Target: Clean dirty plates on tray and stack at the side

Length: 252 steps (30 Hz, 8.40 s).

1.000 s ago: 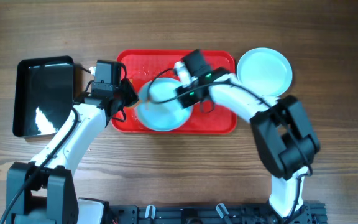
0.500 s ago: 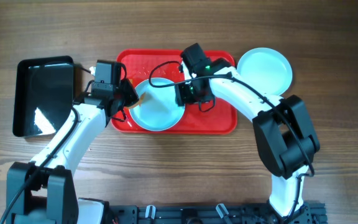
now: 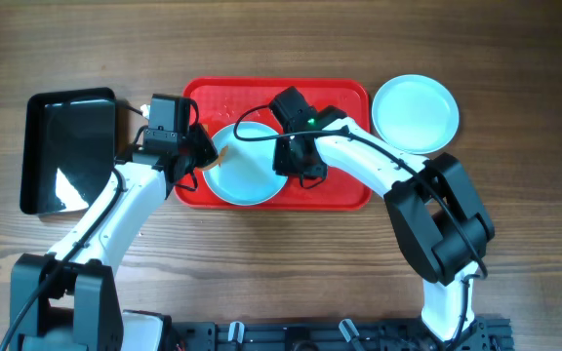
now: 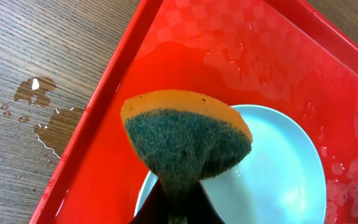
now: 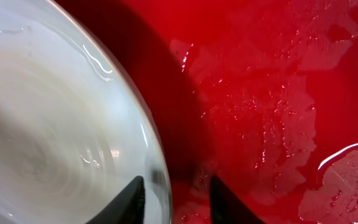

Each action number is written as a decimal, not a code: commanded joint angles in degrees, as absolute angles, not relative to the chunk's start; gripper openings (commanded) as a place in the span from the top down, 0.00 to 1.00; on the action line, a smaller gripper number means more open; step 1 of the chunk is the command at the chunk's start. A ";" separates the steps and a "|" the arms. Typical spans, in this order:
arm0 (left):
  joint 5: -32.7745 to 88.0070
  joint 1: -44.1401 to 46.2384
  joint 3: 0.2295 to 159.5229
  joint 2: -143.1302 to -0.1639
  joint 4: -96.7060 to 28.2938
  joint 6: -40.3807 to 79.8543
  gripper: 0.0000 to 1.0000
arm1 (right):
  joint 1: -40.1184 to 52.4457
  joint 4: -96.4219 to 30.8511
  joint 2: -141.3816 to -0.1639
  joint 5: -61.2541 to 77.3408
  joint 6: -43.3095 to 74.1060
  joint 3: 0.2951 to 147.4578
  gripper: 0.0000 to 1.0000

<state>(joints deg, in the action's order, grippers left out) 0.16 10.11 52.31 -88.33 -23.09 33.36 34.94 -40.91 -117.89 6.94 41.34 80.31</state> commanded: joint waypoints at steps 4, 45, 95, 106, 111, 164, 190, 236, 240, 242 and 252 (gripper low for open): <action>0.64 9.91 51.96 -88.84 -22.94 33.71 0.96 | 35.07 -39.79 -119.79 5.17 42.57 79.77 0.87; 8.40 17.17 51.96 -97.76 -14.13 27.81 0.96 | 31.14 -26.96 -122.48 10.39 18.96 79.75 0.96; 13.08 15.14 53.43 -106.80 -7.57 32.73 0.96 | 31.09 -27.70 -122.48 7.46 22.94 79.75 0.96; -21.15 10.61 53.71 -104.55 -24.23 31.77 0.96 | 31.09 -27.81 -122.48 7.20 22.61 79.75 0.96; -21.10 9.26 53.71 -97.08 -24.95 31.77 0.96 | 31.09 -27.77 -122.48 7.20 22.65 79.75 0.96; 6.59 12.60 51.64 -87.15 -24.40 25.71 0.96 | 49.56 -36.14 -102.54 -73.76 -13.93 87.37 0.96; 6.59 12.60 51.64 -87.15 -25.04 25.71 0.96 | 1.96 -49.12 -102.52 12.82 27.00 86.91 0.96; -17.80 -15.55 51.64 -91.31 -10.44 25.67 0.96 | 30.81 -23.97 -102.89 5.58 34.48 64.40 0.00; -17.80 -20.69 51.64 -96.66 -9.98 25.67 0.90 | 30.81 -24.47 -102.89 4.19 34.41 64.36 0.00; -17.63 -22.06 51.64 -97.32 -10.09 25.71 0.70 | 30.81 -24.47 -102.89 4.21 34.46 64.36 0.00; 2.31 -22.98 51.75 -80.99 -12.78 26.00 0.00 | 30.81 -25.78 -102.52 4.91 34.79 64.38 0.00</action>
<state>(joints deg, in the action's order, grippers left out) -8.45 -22.90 51.88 -90.41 -11.31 25.87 30.87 -25.08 -103.90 5.48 33.65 64.95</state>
